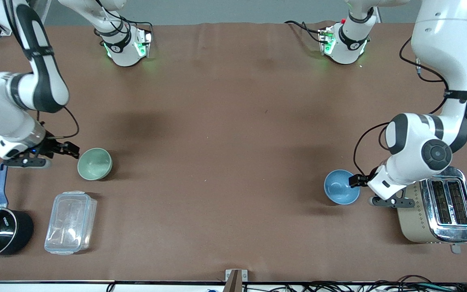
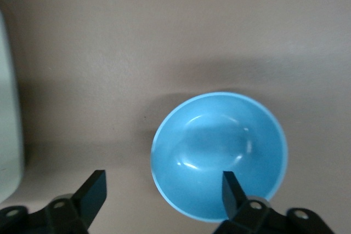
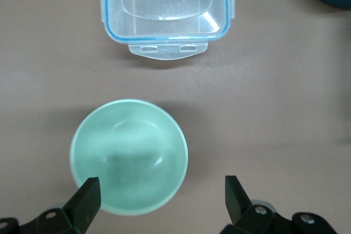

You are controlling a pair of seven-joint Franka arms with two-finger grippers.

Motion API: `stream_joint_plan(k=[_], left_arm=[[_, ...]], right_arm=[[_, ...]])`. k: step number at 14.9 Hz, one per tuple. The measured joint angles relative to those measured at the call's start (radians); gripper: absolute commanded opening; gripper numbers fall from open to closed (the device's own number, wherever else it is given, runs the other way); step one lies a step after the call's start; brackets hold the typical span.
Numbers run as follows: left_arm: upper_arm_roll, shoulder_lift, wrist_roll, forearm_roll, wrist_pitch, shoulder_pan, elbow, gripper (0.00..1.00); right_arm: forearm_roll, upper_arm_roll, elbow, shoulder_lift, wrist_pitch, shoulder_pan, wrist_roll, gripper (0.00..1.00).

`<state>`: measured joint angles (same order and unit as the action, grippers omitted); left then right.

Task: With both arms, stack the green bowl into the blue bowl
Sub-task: 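Grasp the green bowl with the right gripper while the left gripper grasps the blue bowl, then carry the green bowl and blue bowl toward each other at table center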

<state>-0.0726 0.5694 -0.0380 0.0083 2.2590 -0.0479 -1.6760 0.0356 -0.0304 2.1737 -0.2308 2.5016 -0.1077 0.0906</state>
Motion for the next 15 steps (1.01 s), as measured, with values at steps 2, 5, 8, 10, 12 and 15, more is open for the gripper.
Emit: stream_joint_plan(k=[2,5,8,10,12,15], left_arm=[[0.001,0.033,0.000,0.000,0.025,0.004,-0.012,0.74],[0.002,0.079,-0.001,0.000,0.074,0.012,-0.023,0.46],[0.002,0.106,-0.001,0.000,0.102,0.022,-0.033,0.11],[0.002,0.106,-0.002,0.000,0.107,0.022,-0.034,0.00],[-0.006,0.090,-0.017,0.000,0.105,0.021,-0.030,0.00],[-0.041,0.055,-0.084,0.000,0.104,0.013,-0.029,0.00]], right_arm=[[0.001,-0.001,0.021,-0.078,0.133,-0.002,0.001,1.00],[0.002,-0.001,0.031,-0.167,0.260,-0.002,0.012,1.00],[0.003,-0.001,0.063,-0.187,0.313,-0.002,0.034,1.00],[0.003,-0.002,0.071,-0.187,0.315,-0.006,0.057,1.00],[0.003,-0.003,0.071,-0.187,0.315,-0.010,0.065,0.91],[0.003,-0.003,0.072,-0.187,0.314,-0.011,0.069,0.15]])
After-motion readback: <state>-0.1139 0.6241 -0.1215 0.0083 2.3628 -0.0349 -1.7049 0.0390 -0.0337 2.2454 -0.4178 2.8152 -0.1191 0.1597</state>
